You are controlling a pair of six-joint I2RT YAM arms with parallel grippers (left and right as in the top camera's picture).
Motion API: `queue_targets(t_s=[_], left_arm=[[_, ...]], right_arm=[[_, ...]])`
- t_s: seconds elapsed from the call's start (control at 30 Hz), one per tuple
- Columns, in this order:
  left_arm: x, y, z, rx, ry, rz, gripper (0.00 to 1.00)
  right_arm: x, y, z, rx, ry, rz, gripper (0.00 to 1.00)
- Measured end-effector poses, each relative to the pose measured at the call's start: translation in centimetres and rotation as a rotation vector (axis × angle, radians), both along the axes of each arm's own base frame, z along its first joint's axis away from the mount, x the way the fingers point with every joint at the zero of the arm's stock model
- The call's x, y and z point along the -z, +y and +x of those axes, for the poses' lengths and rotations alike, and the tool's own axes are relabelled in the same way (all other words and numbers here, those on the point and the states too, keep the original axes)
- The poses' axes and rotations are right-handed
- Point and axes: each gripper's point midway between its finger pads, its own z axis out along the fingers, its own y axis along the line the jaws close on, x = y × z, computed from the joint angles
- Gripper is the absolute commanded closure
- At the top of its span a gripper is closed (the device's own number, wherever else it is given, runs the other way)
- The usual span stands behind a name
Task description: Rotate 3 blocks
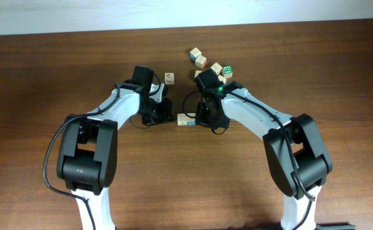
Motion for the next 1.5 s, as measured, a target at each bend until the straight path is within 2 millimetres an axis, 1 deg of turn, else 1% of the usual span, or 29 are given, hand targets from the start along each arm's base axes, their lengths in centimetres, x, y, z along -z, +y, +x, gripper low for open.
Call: queue_targets(t_s=[0.1, 0.17, 0.23, 0.3, 0.33, 0.43, 0.47, 0.5, 0.57, 0.7, 0.87, 1.07, 1.37, 1.5], left_arm=[[0.0, 0.0, 0.0, 0.000, 0.000, 0.000, 1.00], [0.0, 0.0, 0.0, 0.000, 0.000, 0.000, 1.00], [0.0, 0.0, 0.0, 0.000, 0.000, 0.000, 1.00], [0.0, 0.0, 0.0, 0.002, -0.001, 0.000, 1.00], [0.0, 0.0, 0.0, 0.003, -0.001, 0.000, 1.00], [0.0, 0.0, 0.0, 0.006, -0.003, 0.000, 1.00], [0.0, 0.0, 0.0, 0.006, -0.003, 0.000, 1.00], [0.0, 0.0, 0.0, 0.006, -0.003, 0.000, 1.00], [0.0, 0.0, 0.0, 0.006, -0.003, 0.000, 1.00], [0.0, 0.0, 0.0, 0.006, -0.004, 0.000, 1.00], [0.0, 0.0, 0.0, 0.007, -0.004, 0.001, 1.00], [0.0, 0.0, 0.0, 0.009, -0.005, 0.000, 1.00], [0.0, 0.0, 0.0, 0.009, -0.006, 0.001, 1.00], [0.0, 0.0, 0.0, 0.009, -0.005, 0.000, 1.00]], right_arm=[[0.0, 0.3, -0.1, -0.008, 0.003, 0.015, 0.96], [0.0, 0.1, -0.7, -0.012, 0.031, 0.011, 0.96], [0.0, -0.7, -2.0, -0.008, 0.092, -0.017, 0.96], [-0.4, -1.3, -2.4, 0.000, 0.121, -0.038, 0.96], [-0.7, -1.8, -2.3, 0.010, 0.126, -0.048, 0.96], [-1.6, -3.4, 0.5, 0.036, 0.055, -0.041, 0.96], [-1.7, -3.5, 1.1, 0.024, 0.036, -0.037, 0.96], [-2.0, -4.2, 2.4, 0.038, 0.000, -0.024, 0.96], [-2.1, -4.6, 3.5, 0.037, -0.035, -0.014, 0.96], [-1.9, -3.5, 4.3, -0.013, -0.067, 0.030, 0.96], [-0.2, -2.9, 3.8, -0.043, -0.021, 0.058, 0.96], [-0.3, -2.0, 3.4, -0.084, -0.008, 0.106, 0.96], [-0.4, -1.5, 2.8, -0.121, 0.010, 0.131, 0.96], [-0.4, -0.9, 2.5, -0.147, 0.010, 0.132, 0.96]])
